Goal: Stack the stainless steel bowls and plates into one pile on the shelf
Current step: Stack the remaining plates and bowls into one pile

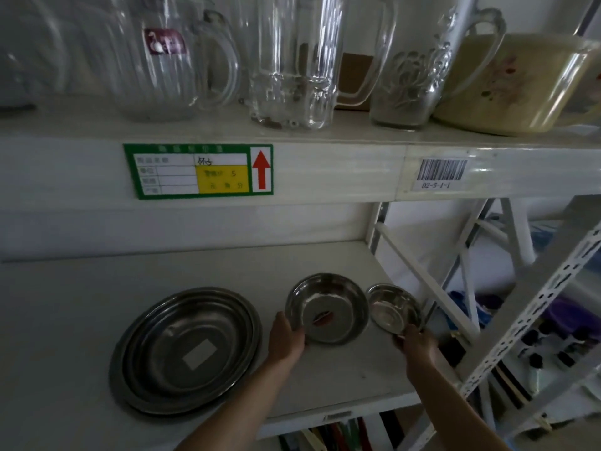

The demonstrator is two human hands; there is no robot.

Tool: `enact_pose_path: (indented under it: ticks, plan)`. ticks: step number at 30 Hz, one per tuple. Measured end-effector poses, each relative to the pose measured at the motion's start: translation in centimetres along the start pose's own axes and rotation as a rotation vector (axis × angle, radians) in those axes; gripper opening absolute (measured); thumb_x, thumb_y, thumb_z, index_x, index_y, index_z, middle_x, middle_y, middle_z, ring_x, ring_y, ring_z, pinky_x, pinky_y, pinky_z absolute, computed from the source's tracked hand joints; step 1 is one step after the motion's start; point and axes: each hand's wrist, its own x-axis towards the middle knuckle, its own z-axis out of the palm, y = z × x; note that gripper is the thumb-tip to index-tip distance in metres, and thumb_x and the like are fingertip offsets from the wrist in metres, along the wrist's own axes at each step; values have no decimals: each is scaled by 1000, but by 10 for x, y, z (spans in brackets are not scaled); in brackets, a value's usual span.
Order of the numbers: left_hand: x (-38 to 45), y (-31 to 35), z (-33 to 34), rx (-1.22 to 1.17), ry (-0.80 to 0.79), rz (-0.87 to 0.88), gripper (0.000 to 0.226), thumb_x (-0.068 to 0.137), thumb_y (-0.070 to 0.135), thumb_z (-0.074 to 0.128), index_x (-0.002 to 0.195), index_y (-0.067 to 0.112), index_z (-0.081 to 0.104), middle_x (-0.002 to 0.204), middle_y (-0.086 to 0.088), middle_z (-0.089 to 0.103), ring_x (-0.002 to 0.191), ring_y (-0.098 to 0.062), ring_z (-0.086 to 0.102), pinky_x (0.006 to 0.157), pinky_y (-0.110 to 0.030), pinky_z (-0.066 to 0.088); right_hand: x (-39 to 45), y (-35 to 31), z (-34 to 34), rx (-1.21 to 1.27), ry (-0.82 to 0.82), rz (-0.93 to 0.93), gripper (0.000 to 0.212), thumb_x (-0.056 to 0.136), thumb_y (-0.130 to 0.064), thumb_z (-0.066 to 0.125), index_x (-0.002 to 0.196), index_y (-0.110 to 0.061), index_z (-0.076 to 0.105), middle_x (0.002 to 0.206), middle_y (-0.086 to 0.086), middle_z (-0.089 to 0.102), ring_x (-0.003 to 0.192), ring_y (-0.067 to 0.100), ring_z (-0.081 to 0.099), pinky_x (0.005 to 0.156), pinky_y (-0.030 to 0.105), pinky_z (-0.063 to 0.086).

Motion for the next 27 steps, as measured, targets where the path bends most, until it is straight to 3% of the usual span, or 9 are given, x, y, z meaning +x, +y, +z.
enact_pose_path:
  ticks: [3, 6, 8, 11, 14, 16, 21, 24, 27]
  plan:
    - [-15, 27, -34, -211, 24, -22, 32, 83, 28, 67, 101, 7, 51, 111, -25, 61, 91, -37, 68, 64, -49, 61, -4, -9, 19, 21, -35, -22, 13, 97, -13, 46, 102, -10, 59, 90, 11, 62, 85, 26, 63, 89, 49, 55]
    - [-20, 37, -64, -336, 55, -9, 21, 88, 15, 64, 100, 1, 55, 102, -23, 64, 74, -27, 66, 48, -28, 58, -8, -17, 39, 62, -68, -33, 27, 99, -12, 44, 121, 0, 53, 106, 19, 60, 79, 23, 62, 90, 50, 54]
    - [-22, 37, -84, -387, 80, 7, 12, 87, 16, 65, 93, 7, 61, 97, -20, 66, 71, -22, 66, 57, -33, 59, -14, -23, 54, 97, -95, -36, 30, 100, -10, 42, 126, 3, 50, 110, 21, 56, 85, 28, 62, 92, 49, 53]
    - [-25, 33, -113, -444, 106, -7, 22, 85, 18, 67, 102, 5, 60, 105, -21, 67, 84, -27, 70, 60, -36, 61, -26, -28, 73, 138, -134, -58, 32, 100, -9, 42, 128, 6, 49, 113, 23, 55, 98, 37, 61, 89, 43, 53]
    - [-32, 30, -144, -439, 153, 13, 17, 88, 18, 64, 101, 8, 61, 98, -15, 69, 83, -26, 71, 53, -29, 60, -37, -31, 91, 142, -203, -90, 32, 100, -9, 43, 128, 5, 49, 112, 22, 57, 87, 31, 64, 89, 43, 53]
    - [-33, 22, -162, -444, 186, 19, 12, 88, 20, 64, 97, 13, 65, 98, -15, 71, 82, -27, 72, 61, -38, 62, -43, -33, 102, 130, -236, -107, 30, 99, -10, 44, 124, 4, 52, 103, 18, 59, 77, 27, 64, 89, 47, 53]
    - [-41, 2, -201, -494, 248, -19, 16, 89, 14, 63, 105, 11, 64, 108, -17, 68, 91, -29, 69, 71, -47, 61, -66, -42, 131, 153, -321, -127, 21, 97, -8, 46, 110, 5, 56, 105, 23, 57, 87, 36, 62, 68, 33, 58]
    - [-46, -13, -216, -447, 285, -35, 18, 88, 7, 61, 105, 13, 63, 108, -18, 68, 94, -33, 67, 75, -53, 59, -84, -48, 147, 130, -384, -154, 15, 97, -7, 45, 98, 2, 58, 93, 19, 57, 82, 36, 61, 59, 29, 57]
    - [-48, -27, -226, -262, 318, -99, 36, 90, 7, 55, 126, 7, 54, 120, -16, 64, 101, -33, 67, 73, -44, 62, -103, -48, 162, 73, -482, -185, 16, 97, -8, 46, 94, 3, 59, 83, 16, 57, 77, 33, 60, 54, 25, 57]
